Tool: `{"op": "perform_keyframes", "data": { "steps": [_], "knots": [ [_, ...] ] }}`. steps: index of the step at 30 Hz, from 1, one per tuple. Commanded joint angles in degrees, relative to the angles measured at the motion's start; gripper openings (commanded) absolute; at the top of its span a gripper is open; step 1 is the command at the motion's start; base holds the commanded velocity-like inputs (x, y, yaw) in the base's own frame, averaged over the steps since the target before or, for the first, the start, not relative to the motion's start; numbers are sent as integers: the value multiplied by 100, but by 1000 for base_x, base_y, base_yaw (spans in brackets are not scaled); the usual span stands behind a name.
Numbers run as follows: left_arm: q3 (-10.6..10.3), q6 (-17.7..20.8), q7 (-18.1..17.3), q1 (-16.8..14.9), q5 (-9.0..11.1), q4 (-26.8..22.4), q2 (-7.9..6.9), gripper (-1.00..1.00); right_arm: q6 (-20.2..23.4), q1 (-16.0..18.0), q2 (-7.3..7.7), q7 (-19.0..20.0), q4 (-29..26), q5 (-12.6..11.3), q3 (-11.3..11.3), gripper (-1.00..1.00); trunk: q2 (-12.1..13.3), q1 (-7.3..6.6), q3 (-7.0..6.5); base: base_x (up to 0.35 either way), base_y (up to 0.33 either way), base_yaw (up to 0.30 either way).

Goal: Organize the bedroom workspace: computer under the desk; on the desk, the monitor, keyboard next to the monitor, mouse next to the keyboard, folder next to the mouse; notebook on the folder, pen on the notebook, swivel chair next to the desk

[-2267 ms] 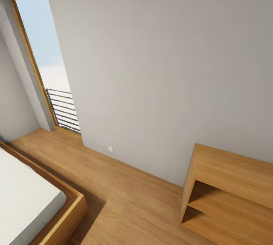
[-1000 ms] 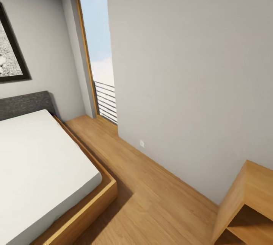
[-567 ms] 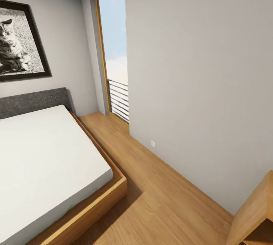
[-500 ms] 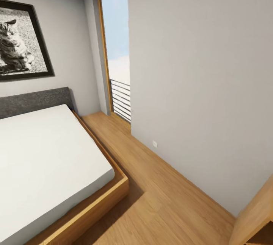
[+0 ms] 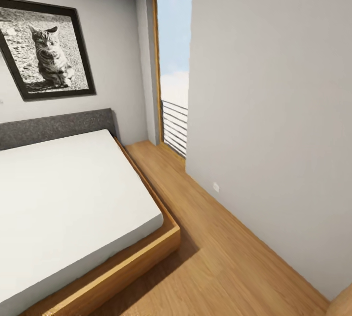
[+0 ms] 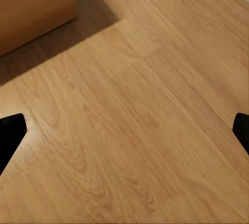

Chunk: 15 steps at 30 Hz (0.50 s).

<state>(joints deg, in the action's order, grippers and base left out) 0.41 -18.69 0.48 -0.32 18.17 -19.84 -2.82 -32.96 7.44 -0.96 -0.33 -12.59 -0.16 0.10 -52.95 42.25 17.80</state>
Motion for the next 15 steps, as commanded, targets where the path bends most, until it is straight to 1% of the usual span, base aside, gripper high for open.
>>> {"op": "perform_keyframes", "data": {
  "steps": [1, 15],
  "knots": [
    [3, -13, 5, -3, 3, 1, 1, 100, -17, 3, 0, -3, 3, -2, 1, 100, -5, 0, 10, 0, 0, 265],
    [3, -14, 5, -3, 3, 4, -1, 100, -17, 5, 0, -5, 3, -2, 1, 100, -5, 0, 58, 0, 0, 265]
  ]
}}
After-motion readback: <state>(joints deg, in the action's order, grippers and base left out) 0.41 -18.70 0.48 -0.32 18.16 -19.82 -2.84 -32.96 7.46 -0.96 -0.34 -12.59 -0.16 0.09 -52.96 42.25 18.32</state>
